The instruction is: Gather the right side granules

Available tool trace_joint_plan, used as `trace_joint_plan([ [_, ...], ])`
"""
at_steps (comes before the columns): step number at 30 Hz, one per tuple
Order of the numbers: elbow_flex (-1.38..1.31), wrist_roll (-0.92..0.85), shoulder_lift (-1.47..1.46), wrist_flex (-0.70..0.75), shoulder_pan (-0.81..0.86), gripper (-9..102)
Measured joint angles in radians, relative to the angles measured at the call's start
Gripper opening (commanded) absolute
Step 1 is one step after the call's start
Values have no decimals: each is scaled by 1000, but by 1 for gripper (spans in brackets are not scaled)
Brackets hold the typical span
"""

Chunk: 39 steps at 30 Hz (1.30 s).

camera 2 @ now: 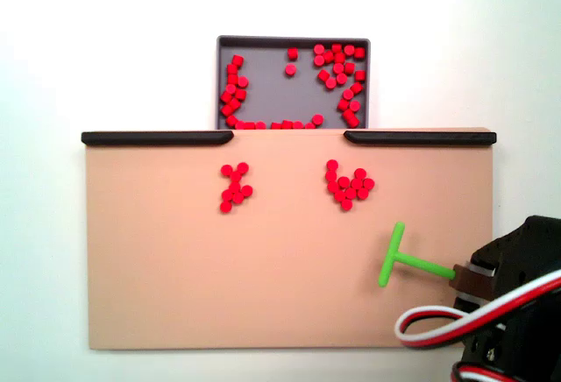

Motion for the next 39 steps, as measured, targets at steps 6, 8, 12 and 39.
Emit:
trace_joint_plan([
  [6,-97,0,-83,-11,6,0],
  [8,-109,0,-91,-28,6,0],
  [12,-144,0,-133,-38,6,0],
  [39,-189,0,-207,-58,-81,0],
])
